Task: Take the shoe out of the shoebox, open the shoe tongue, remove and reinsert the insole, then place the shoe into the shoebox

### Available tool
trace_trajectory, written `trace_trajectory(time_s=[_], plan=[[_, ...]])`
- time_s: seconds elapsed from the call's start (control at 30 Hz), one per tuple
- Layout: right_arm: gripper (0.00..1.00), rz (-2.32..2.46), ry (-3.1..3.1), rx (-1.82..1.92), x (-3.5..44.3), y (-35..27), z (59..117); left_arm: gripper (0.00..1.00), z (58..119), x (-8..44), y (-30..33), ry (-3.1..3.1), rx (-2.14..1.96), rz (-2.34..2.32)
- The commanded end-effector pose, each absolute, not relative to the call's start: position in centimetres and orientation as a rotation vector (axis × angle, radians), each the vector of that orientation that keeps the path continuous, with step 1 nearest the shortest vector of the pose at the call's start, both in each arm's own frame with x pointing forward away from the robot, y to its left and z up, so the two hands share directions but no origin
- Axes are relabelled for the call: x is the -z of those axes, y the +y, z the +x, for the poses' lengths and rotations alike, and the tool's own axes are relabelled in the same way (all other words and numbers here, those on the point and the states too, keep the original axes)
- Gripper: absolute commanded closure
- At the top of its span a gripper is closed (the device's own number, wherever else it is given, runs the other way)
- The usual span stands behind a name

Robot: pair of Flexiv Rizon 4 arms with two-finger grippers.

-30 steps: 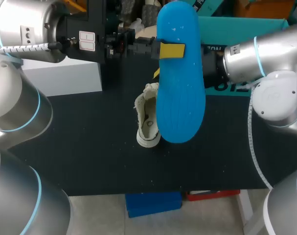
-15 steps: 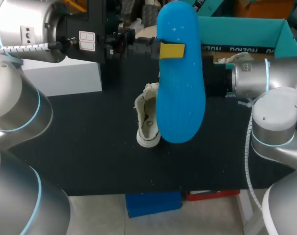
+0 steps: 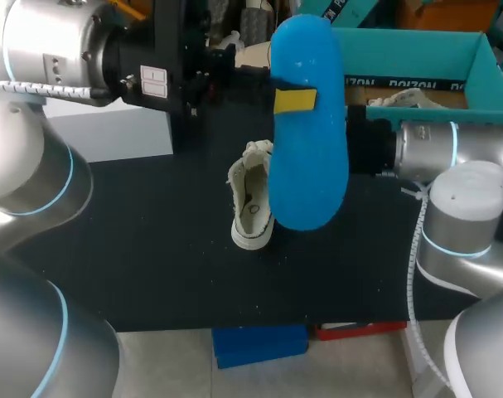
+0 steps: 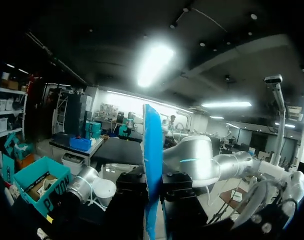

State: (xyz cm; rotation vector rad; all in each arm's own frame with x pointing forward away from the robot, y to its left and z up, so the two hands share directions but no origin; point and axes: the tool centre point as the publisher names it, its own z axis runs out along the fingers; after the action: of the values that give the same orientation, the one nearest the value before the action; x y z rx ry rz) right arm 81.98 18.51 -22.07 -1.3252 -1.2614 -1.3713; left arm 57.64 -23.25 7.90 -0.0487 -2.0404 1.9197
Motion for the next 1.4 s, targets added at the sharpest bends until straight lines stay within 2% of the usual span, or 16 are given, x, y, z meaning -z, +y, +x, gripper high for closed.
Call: trace_trajectory(time_s=[0.03, 0.37, 1.03, 1.2, 1.4], plan=[[0.00, -1.323, -1.257, 1.376, 22.2, 18.6, 82.0, 1.00, 58.9, -5.9, -24.6, -2.125, -1.908, -0.152], [0.00, -1.323, -1.257, 1.376, 22.2, 18.6, 82.0, 1.00, 60.4, 1.1, -24.7, -2.182, -1.916, -0.119], [0.00, -1.323, -1.257, 1.376, 22.2, 18.6, 82.0, 1.00, 60.4, 1.1, -24.7, -2.182, -1.916, -0.119], [0.00, -1.323, -1.257, 1.376, 22.2, 18.6, 82.0, 1.00, 57.9, 3.9, -24.5, -2.245, -2.121, -0.413], [0.00, -1.323, -1.257, 1.376, 22.2, 18.6, 82.0, 1.00, 57.6, 8.2, -23.3, -2.283, -2.253, -0.657]])
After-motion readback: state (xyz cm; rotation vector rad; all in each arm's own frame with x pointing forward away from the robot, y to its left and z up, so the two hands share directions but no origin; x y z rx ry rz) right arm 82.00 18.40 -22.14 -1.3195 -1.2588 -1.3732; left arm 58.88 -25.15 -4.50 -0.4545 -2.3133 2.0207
